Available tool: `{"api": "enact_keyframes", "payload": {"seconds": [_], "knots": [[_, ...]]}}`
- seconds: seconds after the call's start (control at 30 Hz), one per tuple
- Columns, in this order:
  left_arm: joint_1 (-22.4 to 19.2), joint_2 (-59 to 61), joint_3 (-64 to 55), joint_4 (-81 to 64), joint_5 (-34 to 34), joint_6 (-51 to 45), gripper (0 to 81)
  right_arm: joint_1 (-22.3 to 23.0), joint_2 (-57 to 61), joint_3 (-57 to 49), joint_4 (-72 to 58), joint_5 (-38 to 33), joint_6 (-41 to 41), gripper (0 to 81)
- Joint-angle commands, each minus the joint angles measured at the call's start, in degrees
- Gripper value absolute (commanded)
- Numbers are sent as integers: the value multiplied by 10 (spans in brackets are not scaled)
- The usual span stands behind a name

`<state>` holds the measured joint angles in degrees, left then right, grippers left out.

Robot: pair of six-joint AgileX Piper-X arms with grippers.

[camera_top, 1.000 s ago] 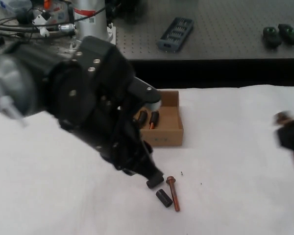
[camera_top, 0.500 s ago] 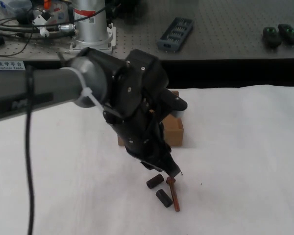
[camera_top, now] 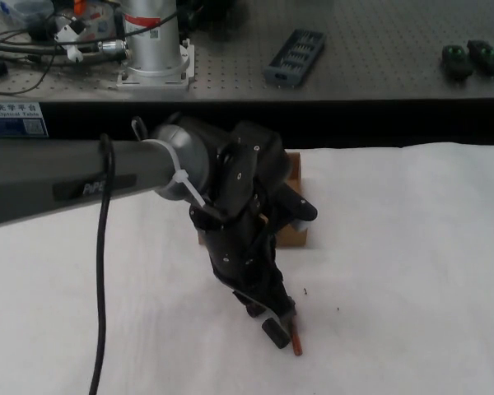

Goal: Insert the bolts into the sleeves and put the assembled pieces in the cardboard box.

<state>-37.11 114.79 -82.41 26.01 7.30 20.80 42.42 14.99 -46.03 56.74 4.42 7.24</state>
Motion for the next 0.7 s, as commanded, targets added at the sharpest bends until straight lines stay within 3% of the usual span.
{"api": "enact_keyframes", "payload": {"seconds": [0.0,0.57,0.67], "knots": [[-4,6,-4,9,-7,12,230,-4,-4,-1,-4,1,1,37],[-16,29,-4,9,-7,12,230,-4,-4,-1,-4,-3,1,37],[-16,29,-4,9,-7,10,157,-4,-4,-1,-4,-3,1,37]]}}
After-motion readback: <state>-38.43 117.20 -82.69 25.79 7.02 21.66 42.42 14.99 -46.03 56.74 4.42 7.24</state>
